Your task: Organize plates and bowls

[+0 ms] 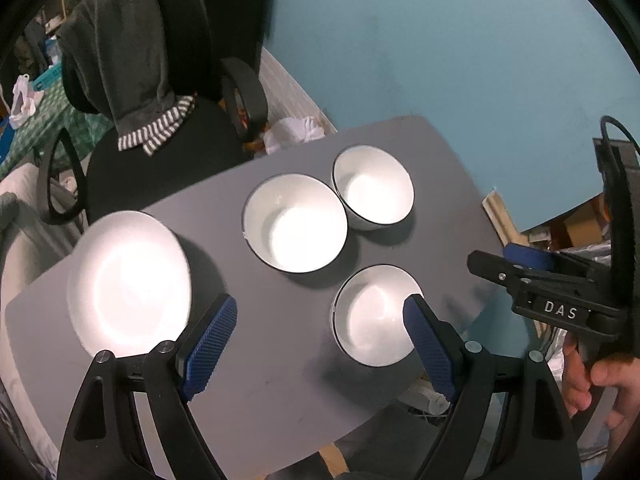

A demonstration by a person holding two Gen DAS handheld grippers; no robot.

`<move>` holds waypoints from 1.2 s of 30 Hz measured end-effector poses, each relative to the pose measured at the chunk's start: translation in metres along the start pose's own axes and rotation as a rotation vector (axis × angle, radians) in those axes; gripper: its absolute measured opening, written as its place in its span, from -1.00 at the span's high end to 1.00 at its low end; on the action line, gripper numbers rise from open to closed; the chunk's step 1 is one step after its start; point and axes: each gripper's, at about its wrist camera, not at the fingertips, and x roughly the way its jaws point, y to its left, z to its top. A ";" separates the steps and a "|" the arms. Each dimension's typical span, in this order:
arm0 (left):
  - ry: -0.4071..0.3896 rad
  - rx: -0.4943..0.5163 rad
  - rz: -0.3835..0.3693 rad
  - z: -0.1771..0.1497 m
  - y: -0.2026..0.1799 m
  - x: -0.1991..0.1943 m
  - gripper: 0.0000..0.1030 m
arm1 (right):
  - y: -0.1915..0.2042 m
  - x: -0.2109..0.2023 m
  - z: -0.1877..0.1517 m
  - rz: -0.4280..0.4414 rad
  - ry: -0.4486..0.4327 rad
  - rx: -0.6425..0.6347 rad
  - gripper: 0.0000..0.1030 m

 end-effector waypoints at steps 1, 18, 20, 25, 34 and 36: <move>0.005 0.001 -0.006 -0.001 -0.001 0.007 -0.68 | -0.001 0.006 0.001 0.003 0.006 -0.009 -0.32; 0.115 -0.038 0.046 -0.009 0.001 0.093 -0.68 | -0.019 0.091 0.004 0.129 0.145 -0.226 -0.32; 0.122 -0.046 0.045 -0.011 -0.001 0.099 -0.68 | -0.019 0.097 0.004 0.140 0.164 -0.247 -0.32; 0.151 -0.062 0.063 -0.013 -0.008 0.112 -0.63 | -0.019 0.110 0.004 0.168 0.211 -0.298 -0.32; 0.184 -0.120 0.083 -0.018 -0.013 0.133 -0.33 | -0.019 0.118 0.002 0.192 0.248 -0.379 -0.17; 0.190 -0.124 0.081 -0.019 -0.015 0.136 -0.24 | -0.018 0.122 0.002 0.190 0.260 -0.397 -0.11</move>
